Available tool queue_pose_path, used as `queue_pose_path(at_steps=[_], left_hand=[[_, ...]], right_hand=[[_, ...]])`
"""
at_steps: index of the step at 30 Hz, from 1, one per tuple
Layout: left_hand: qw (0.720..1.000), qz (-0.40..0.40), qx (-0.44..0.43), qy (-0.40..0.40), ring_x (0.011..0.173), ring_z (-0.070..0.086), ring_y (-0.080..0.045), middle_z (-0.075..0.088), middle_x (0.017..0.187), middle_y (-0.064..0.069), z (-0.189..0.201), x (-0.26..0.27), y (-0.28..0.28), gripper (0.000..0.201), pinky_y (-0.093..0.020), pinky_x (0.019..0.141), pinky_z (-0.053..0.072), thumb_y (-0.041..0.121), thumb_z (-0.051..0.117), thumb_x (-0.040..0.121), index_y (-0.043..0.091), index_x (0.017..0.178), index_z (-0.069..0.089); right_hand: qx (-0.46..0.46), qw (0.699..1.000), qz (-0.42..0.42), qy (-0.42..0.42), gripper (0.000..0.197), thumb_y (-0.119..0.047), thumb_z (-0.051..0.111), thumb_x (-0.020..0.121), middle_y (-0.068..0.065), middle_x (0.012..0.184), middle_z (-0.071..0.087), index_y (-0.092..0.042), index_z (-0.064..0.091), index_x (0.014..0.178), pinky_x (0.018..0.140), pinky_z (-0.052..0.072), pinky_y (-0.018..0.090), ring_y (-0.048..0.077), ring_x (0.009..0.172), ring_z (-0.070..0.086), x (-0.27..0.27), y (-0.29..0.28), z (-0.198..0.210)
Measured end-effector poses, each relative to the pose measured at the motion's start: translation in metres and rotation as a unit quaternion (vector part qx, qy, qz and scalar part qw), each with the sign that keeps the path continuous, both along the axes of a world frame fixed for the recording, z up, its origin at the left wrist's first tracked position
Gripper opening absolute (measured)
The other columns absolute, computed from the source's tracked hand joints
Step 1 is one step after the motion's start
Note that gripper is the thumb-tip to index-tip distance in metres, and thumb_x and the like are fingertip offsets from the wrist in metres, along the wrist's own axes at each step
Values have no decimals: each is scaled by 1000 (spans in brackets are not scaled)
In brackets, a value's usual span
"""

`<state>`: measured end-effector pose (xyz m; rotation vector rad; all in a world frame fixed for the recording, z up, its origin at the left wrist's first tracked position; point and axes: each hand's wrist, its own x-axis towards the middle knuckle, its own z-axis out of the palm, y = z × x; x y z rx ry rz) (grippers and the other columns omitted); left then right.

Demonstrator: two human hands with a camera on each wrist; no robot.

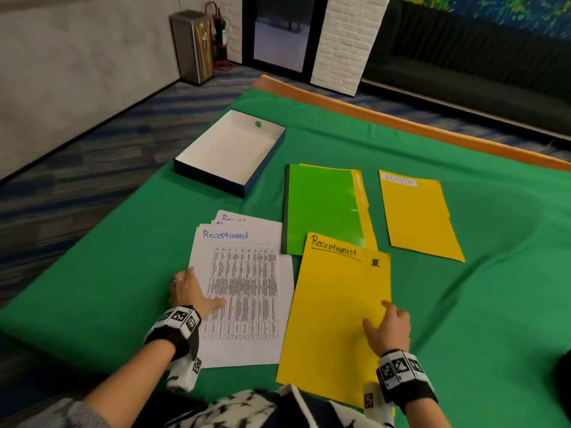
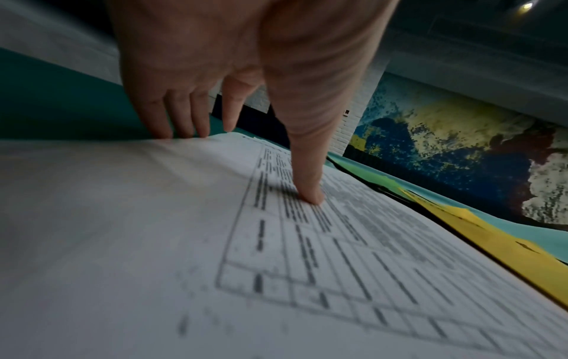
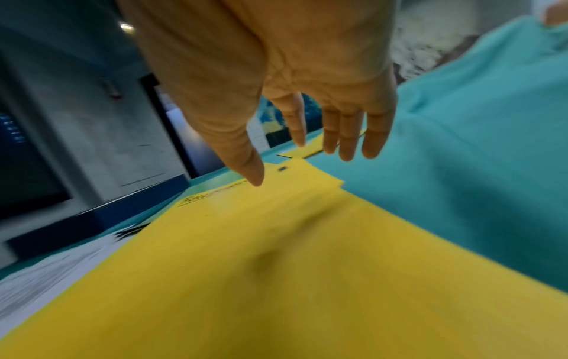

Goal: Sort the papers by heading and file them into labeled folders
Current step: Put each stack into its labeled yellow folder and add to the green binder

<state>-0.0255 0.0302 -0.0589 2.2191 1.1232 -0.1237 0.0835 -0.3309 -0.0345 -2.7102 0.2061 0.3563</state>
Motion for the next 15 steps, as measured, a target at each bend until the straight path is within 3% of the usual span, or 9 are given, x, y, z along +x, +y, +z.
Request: queue_pose_path(at_steps=[3,5,8,12,15], left_hand=[[1000,3,-1,22,136,25,-33,30,145,-20,6,3,16,118,-42,111,28,31,91,49,0,141,24],[1000,-1,-9,11,133,31,-33,37,142,-19,8,4,24,111,-41,109,31,26,91,51,0,139,28],[998,-43,-18,-45,114,51,-30,56,123,-15,9,2,30,84,-38,97,43,16,89,55,3,125,46],[989,-118,-28,-84,96,60,-25,64,110,-14,13,-4,33,31,-29,84,48,17,66,85,2,112,62],[986,-121,-34,-113,98,62,-25,66,113,-13,15,-11,37,29,-25,81,48,16,55,92,1,116,61]], right_hand=[[-3,997,72,6,50,-30,61,87,11,135,39,-17,44,132,96,44,40,28,119,46,-6,27,-6],[-10,995,89,33,48,-32,60,87,10,135,39,-17,46,131,97,43,38,27,121,44,-13,42,-14],[-44,993,101,47,46,-34,57,88,9,135,36,-18,48,130,98,42,35,27,124,38,-23,55,-22],[-43,995,82,47,45,-35,58,88,9,136,36,-18,49,129,97,43,35,26,124,40,-27,63,-22],[-6,997,72,34,44,-31,61,87,11,135,40,-16,50,128,97,43,35,27,121,45,-30,78,-21]])
